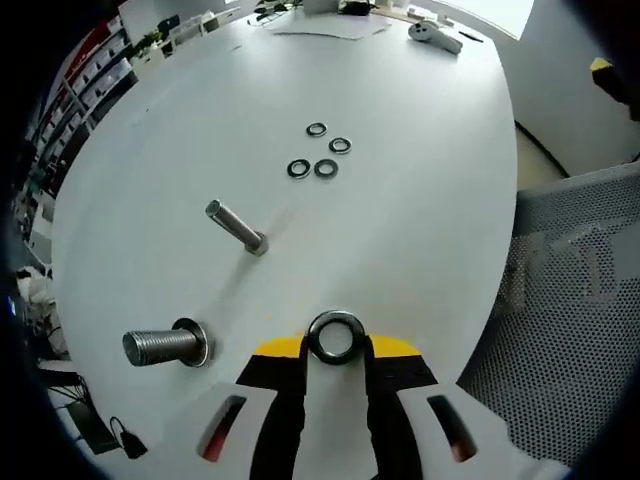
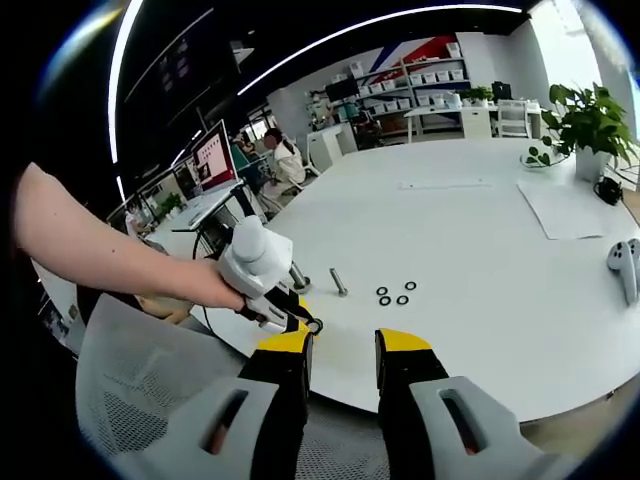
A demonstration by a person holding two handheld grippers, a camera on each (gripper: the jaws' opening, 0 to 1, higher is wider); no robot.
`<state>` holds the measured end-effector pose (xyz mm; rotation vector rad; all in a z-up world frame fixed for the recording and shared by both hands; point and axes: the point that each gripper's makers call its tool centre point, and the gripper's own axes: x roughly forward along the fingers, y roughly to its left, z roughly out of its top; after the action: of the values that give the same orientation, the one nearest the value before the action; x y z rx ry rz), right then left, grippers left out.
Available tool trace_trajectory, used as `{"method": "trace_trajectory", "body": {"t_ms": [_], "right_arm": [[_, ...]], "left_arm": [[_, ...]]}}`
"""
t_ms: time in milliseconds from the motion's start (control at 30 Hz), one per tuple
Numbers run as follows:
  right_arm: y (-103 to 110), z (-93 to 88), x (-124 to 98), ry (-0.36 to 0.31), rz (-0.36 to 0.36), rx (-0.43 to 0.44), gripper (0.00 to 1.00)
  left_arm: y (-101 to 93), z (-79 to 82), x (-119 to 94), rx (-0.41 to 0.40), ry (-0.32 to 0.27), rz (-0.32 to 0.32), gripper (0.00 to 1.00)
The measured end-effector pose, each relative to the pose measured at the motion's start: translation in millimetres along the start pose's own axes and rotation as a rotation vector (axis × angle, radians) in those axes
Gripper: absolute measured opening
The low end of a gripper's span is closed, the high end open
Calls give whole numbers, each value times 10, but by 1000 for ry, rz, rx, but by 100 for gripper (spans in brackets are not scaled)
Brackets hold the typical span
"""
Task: Place the washer onto the threaded stud by aligning its center hole with the stud, sliding it down to the base, and recovering from edge contact or off-axis alignment until the washer reaches the visible bottom stop.
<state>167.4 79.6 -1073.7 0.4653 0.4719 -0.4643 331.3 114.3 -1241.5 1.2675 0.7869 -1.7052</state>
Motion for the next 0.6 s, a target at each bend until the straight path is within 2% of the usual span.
{"method": "trace_trajectory", "body": {"t_ms": [100, 300, 467, 600], "right_arm": [[8, 2, -4, 1, 3, -4, 28], [5, -10, 10, 2, 7, -6, 28], [11, -19, 22, 4, 13, -10, 28], [24, -8, 11, 2, 16, -11, 28]], "left_arm": [[49, -208, -91, -28, 26, 5, 20], [115, -446, -203, -63, 57, 15, 20], [176, -528, -170, -71, 61, 19, 20], [185, -493, -152, -81, 62, 23, 21]]}}
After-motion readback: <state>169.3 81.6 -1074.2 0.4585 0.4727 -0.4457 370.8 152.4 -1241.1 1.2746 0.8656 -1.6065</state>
